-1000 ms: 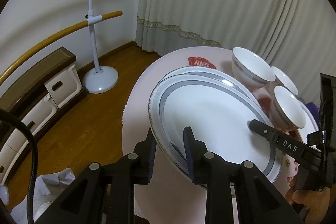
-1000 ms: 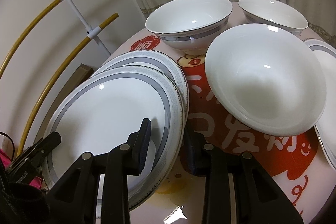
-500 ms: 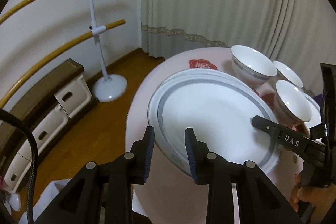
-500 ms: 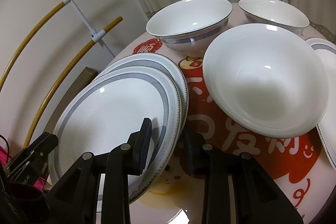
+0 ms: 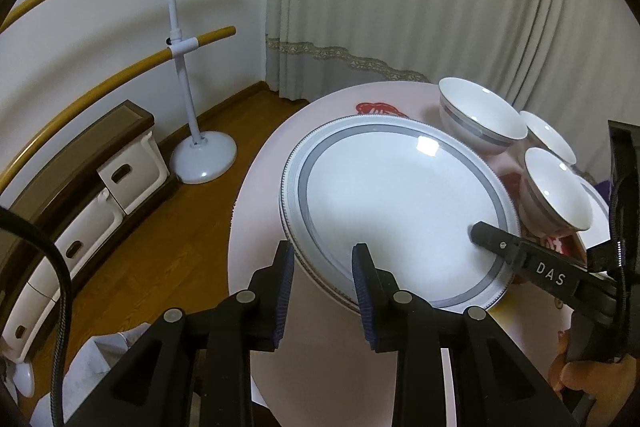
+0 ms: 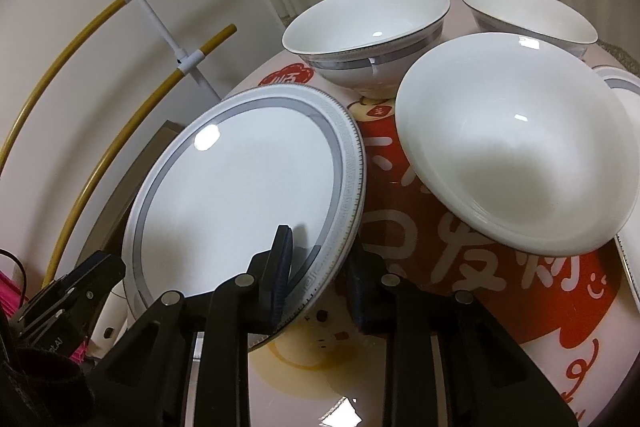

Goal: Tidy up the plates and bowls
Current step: 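Lower the held plate onto the other plate with both grippers, then open both grippers and pull them back from the stacked plates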

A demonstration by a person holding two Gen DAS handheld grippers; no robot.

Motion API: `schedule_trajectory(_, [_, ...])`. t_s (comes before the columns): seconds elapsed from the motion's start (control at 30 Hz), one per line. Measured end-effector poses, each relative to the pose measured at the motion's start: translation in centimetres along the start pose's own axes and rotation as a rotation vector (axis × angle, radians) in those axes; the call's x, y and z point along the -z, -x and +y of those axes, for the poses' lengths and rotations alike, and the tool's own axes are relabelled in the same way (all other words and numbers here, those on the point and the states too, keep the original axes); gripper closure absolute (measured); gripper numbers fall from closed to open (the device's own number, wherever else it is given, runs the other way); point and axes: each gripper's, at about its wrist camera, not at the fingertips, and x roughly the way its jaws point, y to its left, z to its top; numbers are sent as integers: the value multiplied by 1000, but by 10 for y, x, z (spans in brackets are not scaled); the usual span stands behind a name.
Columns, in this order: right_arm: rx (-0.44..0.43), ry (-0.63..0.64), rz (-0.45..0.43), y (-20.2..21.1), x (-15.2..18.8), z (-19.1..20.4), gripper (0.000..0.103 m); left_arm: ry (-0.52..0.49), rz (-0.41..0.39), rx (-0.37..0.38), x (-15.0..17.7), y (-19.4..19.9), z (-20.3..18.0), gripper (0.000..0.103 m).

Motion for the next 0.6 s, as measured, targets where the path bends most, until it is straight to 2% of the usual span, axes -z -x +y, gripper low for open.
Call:
schedule_trajectory(0.17, [-25, -2, 20, 1, -1, 2, 74, 7, 3, 5, 0, 8, -3, 74])
schedule_trajectory(0.47, [-65, -19, -7, 33, 11, -3, 74, 6, -18, 8, 6, 31, -19, 60])
schedule_trajectory(0.53, [-72, -16, -15, 46, 16, -4, 74, -5, -29, 16, 9, 40, -29, 51])
schedule_trajectory(0.6, [-81, -15, -27, 61, 22, -6, 74, -12, -43, 25, 12, 50, -38, 48])
